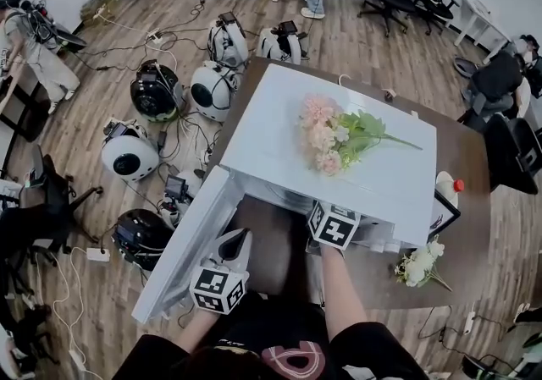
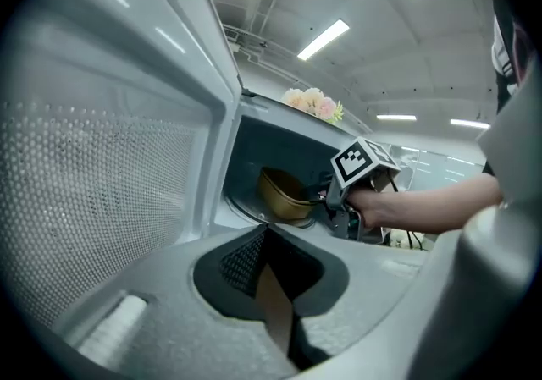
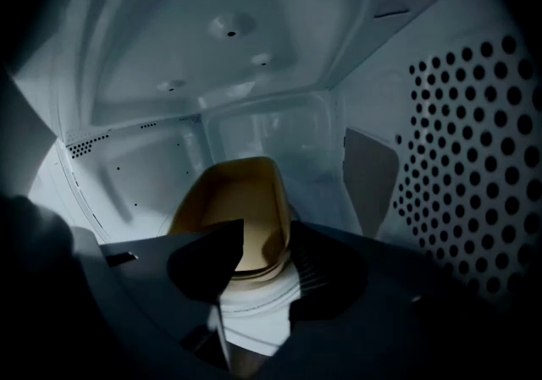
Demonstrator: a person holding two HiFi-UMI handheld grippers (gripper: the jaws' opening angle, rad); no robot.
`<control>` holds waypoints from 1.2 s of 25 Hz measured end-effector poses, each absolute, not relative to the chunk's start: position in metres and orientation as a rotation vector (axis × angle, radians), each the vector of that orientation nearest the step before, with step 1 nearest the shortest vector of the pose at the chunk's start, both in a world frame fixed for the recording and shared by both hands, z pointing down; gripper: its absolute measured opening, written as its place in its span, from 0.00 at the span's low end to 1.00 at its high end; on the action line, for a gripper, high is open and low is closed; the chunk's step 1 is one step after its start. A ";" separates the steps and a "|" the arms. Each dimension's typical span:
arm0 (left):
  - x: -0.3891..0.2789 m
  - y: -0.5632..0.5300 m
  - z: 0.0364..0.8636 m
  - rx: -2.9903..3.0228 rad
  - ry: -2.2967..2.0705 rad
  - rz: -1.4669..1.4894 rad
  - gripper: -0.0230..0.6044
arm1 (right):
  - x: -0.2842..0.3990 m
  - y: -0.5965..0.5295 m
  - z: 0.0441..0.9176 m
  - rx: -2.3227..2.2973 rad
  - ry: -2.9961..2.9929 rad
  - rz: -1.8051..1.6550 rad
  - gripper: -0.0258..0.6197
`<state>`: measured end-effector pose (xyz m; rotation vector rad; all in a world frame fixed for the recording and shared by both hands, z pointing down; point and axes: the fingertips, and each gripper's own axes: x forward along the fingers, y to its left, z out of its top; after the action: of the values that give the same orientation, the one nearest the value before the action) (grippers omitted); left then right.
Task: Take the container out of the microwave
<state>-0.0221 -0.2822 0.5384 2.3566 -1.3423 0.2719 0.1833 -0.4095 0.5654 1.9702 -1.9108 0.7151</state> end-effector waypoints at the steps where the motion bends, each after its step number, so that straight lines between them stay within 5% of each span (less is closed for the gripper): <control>1: -0.021 -0.282 0.539 2.359 -1.339 0.275 0.05 | 0.182 -0.408 0.566 1.963 -1.910 0.730 0.31; 13: -0.006 -0.277 0.540 2.409 -1.273 0.305 0.05 | 0.189 -0.397 0.569 2.001 -1.848 0.807 0.11; 30: -0.007 -0.263 0.538 2.429 -1.260 0.294 0.05 | 0.181 -0.375 0.553 2.009 -1.904 0.860 0.09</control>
<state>-0.0067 -0.2630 0.5382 2.4287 -1.2598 0.2944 0.1811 -0.3751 0.5532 2.0086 -1.9036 0.8604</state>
